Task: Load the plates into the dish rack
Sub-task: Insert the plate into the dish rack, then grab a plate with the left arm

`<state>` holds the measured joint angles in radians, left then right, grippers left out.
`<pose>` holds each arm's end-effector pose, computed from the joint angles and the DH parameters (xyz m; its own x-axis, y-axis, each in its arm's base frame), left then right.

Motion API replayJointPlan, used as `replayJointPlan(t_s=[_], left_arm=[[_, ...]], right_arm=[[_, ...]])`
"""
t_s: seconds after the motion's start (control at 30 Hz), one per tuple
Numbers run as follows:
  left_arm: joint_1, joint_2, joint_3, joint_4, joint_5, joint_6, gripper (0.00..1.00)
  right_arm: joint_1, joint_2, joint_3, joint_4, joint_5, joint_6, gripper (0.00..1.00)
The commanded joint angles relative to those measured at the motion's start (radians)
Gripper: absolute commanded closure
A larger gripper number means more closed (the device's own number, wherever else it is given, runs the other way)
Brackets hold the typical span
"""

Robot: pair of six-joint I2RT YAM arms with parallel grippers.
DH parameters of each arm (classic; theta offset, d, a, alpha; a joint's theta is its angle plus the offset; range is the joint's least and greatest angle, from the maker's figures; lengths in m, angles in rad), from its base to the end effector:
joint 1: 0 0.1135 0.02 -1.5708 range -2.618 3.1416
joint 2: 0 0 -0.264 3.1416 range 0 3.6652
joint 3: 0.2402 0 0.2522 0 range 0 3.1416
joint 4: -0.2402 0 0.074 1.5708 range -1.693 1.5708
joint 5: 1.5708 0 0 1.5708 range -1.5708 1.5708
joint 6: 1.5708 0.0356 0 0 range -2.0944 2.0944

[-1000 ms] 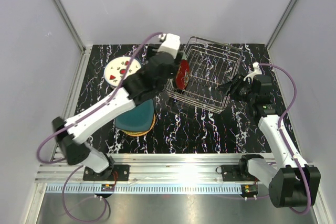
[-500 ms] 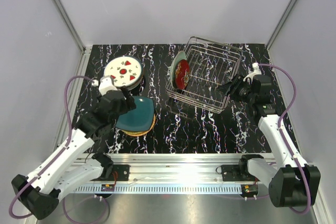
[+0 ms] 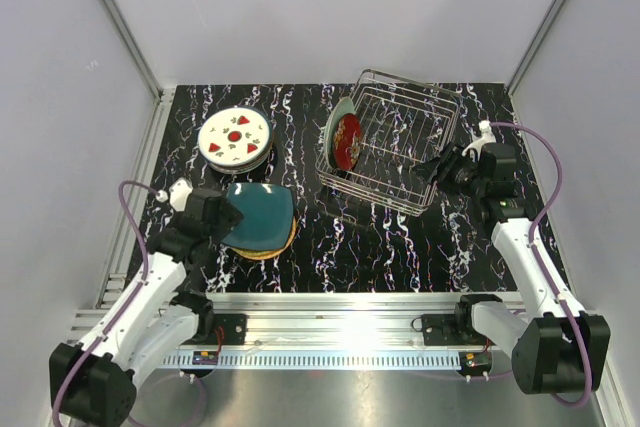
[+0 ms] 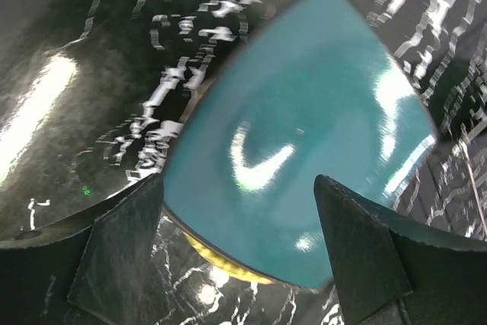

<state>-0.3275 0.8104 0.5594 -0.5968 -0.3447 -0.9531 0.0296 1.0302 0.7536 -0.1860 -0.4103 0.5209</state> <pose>0.1567 -0.0405 0.2215 -0.4854 -0.6454 -0.5898 -0.5260 0.7544 -0.3926 0.2311 0.0210 0.2831 -0.5780 0.4395 -0.6876 -0.1110 0.7924 0.5998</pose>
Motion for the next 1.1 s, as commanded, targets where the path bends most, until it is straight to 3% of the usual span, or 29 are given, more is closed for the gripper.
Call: replayJointPlan(t_s=[0.0,0.33,0.43,0.67,1.07], left_arm=[[0.070,-0.027,-0.059,0.077,0.082,-0.039,0.16],[0.176,0.026,-0.148,0.216,0.220,-0.007,0.15],[0.179,0.056,-0.151,0.245,0.233,0.004,0.22],[0.180,0.118,-0.188,0.328,0.268,0.001,0.26],[0.180,0.213,-0.194,0.463,0.335,0.040,0.51]], right_arm=[[0.000,-0.004,-0.002,0.026,-0.016,0.004,0.48],[0.000,0.008,-0.003,0.028,-0.018,0.004,0.48],[-0.002,0.011,-0.002,0.028,-0.015,0.002,0.48],[-0.002,0.019,0.000,0.026,-0.015,0.001,0.48],[-0.002,0.034,0.001,0.030,-0.015,0.001,0.48]])
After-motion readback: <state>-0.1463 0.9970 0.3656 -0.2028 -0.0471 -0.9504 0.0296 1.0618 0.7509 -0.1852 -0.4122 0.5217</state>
